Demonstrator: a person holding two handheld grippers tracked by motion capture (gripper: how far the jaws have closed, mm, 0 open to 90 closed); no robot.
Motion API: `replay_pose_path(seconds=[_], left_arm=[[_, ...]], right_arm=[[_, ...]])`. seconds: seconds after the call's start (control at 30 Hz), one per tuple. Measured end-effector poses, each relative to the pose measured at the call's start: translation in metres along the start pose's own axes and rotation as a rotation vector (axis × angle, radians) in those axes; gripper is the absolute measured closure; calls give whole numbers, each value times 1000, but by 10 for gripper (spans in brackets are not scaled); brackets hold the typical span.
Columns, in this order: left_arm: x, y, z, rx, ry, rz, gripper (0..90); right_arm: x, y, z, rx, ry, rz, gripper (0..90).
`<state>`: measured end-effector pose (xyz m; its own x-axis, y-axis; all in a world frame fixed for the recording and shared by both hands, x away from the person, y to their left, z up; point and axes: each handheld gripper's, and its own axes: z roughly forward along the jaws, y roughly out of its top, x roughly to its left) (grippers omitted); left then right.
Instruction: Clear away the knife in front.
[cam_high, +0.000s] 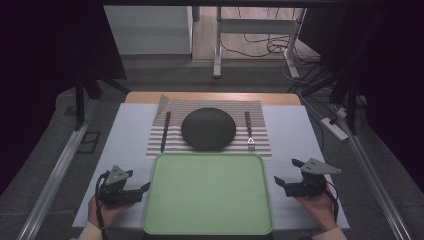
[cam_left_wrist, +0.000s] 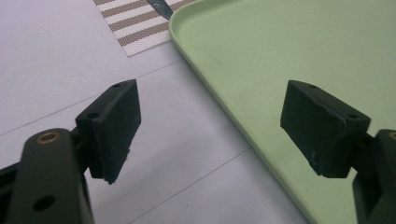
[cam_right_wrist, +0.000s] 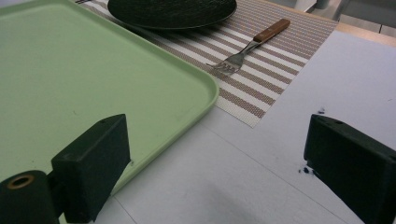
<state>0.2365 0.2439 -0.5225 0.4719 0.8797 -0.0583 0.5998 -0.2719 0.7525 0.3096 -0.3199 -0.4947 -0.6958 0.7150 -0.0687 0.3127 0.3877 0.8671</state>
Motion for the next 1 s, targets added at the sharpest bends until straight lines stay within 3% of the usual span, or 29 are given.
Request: replay_pose_path(seconds=[0.6, 1.0], left_arm=[[2, 10, 2, -13, 6, 5, 206], [4, 45, 5, -39, -3, 56, 207]], right_arm=[[1, -2, 4, 23, 23, -7, 71], [0, -2, 6, 25, 34, 4, 73]])
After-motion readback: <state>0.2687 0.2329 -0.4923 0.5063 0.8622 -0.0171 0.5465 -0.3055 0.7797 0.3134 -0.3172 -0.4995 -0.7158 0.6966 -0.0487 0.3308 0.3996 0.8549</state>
